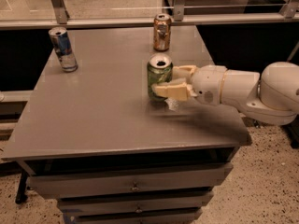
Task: Move green can near orange can
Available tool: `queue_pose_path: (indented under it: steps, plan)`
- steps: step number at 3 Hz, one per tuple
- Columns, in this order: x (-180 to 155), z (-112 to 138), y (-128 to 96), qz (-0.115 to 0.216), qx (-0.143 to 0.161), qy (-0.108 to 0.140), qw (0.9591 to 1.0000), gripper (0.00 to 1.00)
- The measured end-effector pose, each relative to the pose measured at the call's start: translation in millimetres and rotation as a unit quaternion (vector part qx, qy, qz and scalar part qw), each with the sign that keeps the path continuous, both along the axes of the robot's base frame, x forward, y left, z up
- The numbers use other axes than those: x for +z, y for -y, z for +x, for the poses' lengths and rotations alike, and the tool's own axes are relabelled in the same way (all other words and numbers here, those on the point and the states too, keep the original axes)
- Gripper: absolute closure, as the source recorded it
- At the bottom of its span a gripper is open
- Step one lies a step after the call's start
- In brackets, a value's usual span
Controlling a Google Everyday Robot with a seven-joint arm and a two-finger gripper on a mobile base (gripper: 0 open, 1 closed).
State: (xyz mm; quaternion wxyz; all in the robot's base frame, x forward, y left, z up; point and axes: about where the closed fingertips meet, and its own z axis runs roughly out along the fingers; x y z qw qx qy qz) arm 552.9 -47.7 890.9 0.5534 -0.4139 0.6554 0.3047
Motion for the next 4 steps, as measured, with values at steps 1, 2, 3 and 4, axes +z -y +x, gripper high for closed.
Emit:
queue_pose_path:
  steps: [1,2,3,4]
  plan:
    - [7.7,41.1,28.8,-0.012,-0.023,0.019,0.9995,1.00]
    - [19.9,84.6,52.9,-0.024,-0.043,0.040,0.9980,1.00]
    - [24.1,131.0,70.7,-0.029,-0.066,0.049,0.9961,1.00]
    - [17.7,167.8,77.4,-0.032,-0.080,0.045,0.9953,1.00]
